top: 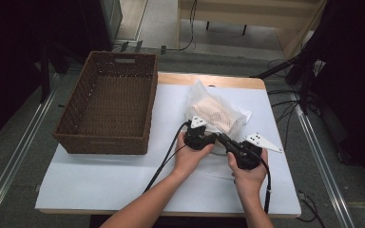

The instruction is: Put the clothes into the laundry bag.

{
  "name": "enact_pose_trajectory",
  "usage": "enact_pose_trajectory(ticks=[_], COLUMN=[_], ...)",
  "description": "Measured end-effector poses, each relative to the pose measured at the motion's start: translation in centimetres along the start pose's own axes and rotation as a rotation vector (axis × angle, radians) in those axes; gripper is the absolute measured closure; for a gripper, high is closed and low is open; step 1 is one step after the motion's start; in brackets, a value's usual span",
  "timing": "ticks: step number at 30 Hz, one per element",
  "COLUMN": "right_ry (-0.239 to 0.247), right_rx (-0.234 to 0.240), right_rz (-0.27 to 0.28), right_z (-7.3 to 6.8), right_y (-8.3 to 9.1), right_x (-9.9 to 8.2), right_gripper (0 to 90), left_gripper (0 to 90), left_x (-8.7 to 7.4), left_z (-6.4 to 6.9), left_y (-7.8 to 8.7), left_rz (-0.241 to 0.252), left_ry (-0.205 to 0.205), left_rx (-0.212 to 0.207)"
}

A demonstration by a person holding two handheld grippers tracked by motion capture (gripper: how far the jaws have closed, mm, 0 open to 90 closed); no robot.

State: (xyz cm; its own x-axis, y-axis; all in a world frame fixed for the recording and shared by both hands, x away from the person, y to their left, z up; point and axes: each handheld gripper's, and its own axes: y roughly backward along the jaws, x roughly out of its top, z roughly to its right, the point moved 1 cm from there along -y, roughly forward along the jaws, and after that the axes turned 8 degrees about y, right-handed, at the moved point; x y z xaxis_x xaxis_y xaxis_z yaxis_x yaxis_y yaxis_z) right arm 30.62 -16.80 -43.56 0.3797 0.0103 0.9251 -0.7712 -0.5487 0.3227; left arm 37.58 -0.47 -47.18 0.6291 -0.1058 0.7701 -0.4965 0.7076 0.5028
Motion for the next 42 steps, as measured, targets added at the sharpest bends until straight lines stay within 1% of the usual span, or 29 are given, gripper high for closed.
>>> enact_pose_trajectory(ticks=[1,2,4,6,7,9,10,11,12,13,14,15,16,18,20,21,22,23,24,25,26,27,28,29,31,33,36,39,42], right_ry=[-0.007,-0.01,-0.012,-0.011,-0.012,-0.006,-0.006,-0.003,-0.006,-0.004,-0.001,0.0,0.002,0.001,0.007,0.006,0.009,0.009,0.015,0.016,0.017,0.016,0.012,0.011,0.004,0.006,0.011,0.008,0.018], right_rx=[-0.004,-0.005,-0.007,-0.008,-0.009,-0.008,-0.009,-0.008,-0.009,-0.008,-0.006,-0.006,-0.005,-0.002,0.001,0.002,0.004,0.003,0.002,0.002,0.001,0.0,-0.002,-0.004,-0.006,-0.008,-0.009,-0.009,-0.003], right_rz=[-0.001,0.0,0.004,0.004,0.003,0.005,0.004,0.004,0.003,0.001,0.0,-0.001,-0.003,-0.008,-0.013,-0.015,-0.013,-0.015,-0.013,-0.016,-0.014,-0.012,-0.009,-0.009,-0.008,-0.005,0.001,-0.001,-0.006], right_z=[0.2,0.4,0.4,0.4,0.4,0.3,0.2,0.2,0.1,0.0,0.0,0.0,0.0,0.0,-0.1,-0.2,-0.2,-0.3,-0.3,-0.3,-0.3,-0.1,0.0,0.1,0.2,0.4,0.4,0.3,0.0], right_y=[0.0,0.0,0.0,0.0,0.0,0.0,0.0,0.0,0.0,0.0,0.0,0.0,0.0,-0.2,-0.3,-0.3,-0.3,-0.3,-0.2,-0.1,-0.1,0.0,0.0,0.1,0.2,0.3,0.4,0.3,0.0], right_x=[0.0,0.0,0.1,0.1,0.1,0.1,0.1,0.1,0.1,0.1,0.1,0.0,0.0,-0.2,-0.3,-0.3,-0.3,-0.3,-0.3,-0.3,-0.3,-0.3,-0.3,-0.2,-0.2,-0.2,-0.1,0.0,-0.1], right_gripper=[90.0,90.0,90.0,90.0,90.0,90.0,90.0,90.0,90.0,90.0,90.0,90.0,90.0,90.0,90.0,90.0,90.0,90.0,90.0,90.0,90.0,90.0,90.0,90.0,90.0,90.0,90.0,90.0,90.0], left_gripper=[44.9,40.2,35.5,33.9,35.6,39.2,42.2,43.0,49.7,59.3,62.8,68.5,72.3,74.6,75.3,76.1,77.0,81.4,82.9,82.4,80.3,76.3,69.2,60.8,51.1,47.2,44.1,38.7,31.6], left_x=[-0.1,-0.2,-0.5,-0.7,-0.7,-0.7,-0.6,-0.5,-0.4,-0.4,-0.4,-0.4,-0.4,-0.7,-1.2,-1.4,-1.6,-1.6,-1.6,-1.6,-1.6,-1.6,-1.6,-1.6,-1.4,-1.4,-1.4,-1.4,-1.3], left_z=[0.3,0.7,1.0,1.0,0.9,0.3,-0.1,-0.6,-1.2,-1.5,-1.6,-1.4,-1.2,-0.9,-0.9,-1.1,-1.2,-1.3,-1.2,-1.0,-0.6,-0.1,0.3,0.7,0.9,0.8,0.7,0.8,1.6], left_y=[0.6,1.2,2.6,4.0,4.6,5.7,6.2,6.6,7.0,7.2,7.2,7.0,6.5,4.9,3.0,2.1,1.6,1.4,1.3,1.3,1.3,1.6,1.9,2.3,3.5,4.7,6.0,6.1,5.5], left_rz=[-0.043,-0.086,-0.154,-0.173,-0.164,-0.13,-0.104,-0.066,-0.032,-0.003,0.023,0.028,0.014,-0.069,-0.164,-0.199,-0.211,-0.188,-0.175,-0.165,-0.151,-0.138,-0.124,-0.102,-0.08,-0.064,-0.045,-0.041,-0.009], left_ry=[-0.019,-0.045,-0.085,-0.107,-0.099,-0.088,-0.057,-0.005,0.045,0.067,0.058,0.038,0.017,-0.012,0.003,0.007,0.008,0.009,0.011,0.0,-0.01,-0.037,-0.07,-0.078,-0.065,-0.084,-0.087,-0.069,-0.081], left_rx=[-0.024,-0.038,-0.038,-0.061,-0.072,-0.067,-0.063,-0.071,-0.099,-0.099,-0.073,-0.053,-0.049,-0.003,0.03,0.055,0.08,0.098,0.117,0.131,0.125,0.121,0.132,0.127,0.076,0.073,0.061,0.049,0.084])
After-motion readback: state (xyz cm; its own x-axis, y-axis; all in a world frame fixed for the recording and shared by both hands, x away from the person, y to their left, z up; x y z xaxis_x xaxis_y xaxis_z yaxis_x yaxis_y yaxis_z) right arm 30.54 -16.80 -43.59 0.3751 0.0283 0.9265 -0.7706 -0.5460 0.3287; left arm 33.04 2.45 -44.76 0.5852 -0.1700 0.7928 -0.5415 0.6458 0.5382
